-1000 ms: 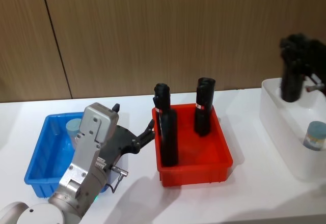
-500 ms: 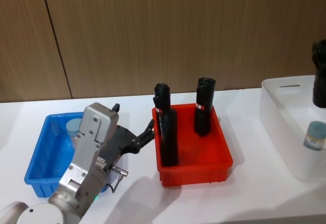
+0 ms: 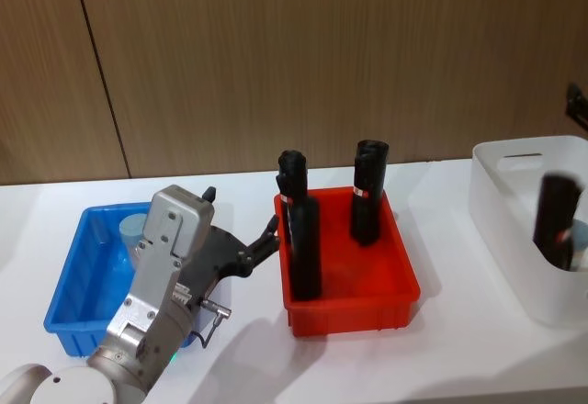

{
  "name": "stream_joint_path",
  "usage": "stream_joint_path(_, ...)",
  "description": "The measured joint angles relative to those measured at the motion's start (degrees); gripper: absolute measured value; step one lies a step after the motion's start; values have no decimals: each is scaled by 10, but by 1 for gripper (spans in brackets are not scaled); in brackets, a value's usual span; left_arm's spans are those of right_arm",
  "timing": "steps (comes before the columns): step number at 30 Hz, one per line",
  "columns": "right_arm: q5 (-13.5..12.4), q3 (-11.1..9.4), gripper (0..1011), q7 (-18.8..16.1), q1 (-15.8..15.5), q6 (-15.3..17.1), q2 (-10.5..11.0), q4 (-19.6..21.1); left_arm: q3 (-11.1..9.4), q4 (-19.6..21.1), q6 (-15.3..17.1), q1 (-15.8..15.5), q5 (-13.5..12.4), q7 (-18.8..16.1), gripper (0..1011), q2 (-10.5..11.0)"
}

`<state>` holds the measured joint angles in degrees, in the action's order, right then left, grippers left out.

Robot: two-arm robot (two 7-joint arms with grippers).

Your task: Pick the cotton swabs from the blue box and place them into the white box.

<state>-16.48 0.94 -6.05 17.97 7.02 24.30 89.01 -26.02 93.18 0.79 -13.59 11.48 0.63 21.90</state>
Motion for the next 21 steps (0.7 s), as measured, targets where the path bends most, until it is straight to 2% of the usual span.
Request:
stream_joint_path(1, 0, -1, 846, 0, -1, 0, 0, 1, 0, 0, 0, 0, 0, 0, 1004, 0)
stream_joint_path(5, 0, -3, 907, 1, -4, 1, 2, 5, 0, 0, 0, 0, 0, 0, 1004, 0)
stream_joint_path(6, 0, -3, 959, 1, -4, 1, 2, 7, 0, 0, 0, 0, 0, 0, 1004, 0)
stream_joint_path(8, 0, -4, 1001, 2, -5, 1, 2, 8, 0, 0, 0, 0, 0, 0, 1004, 0)
stream_joint_path(21, 0, -7, 1002, 3, -11, -2, 3, 19, 0, 0, 0, 0, 0, 0, 1004, 0)
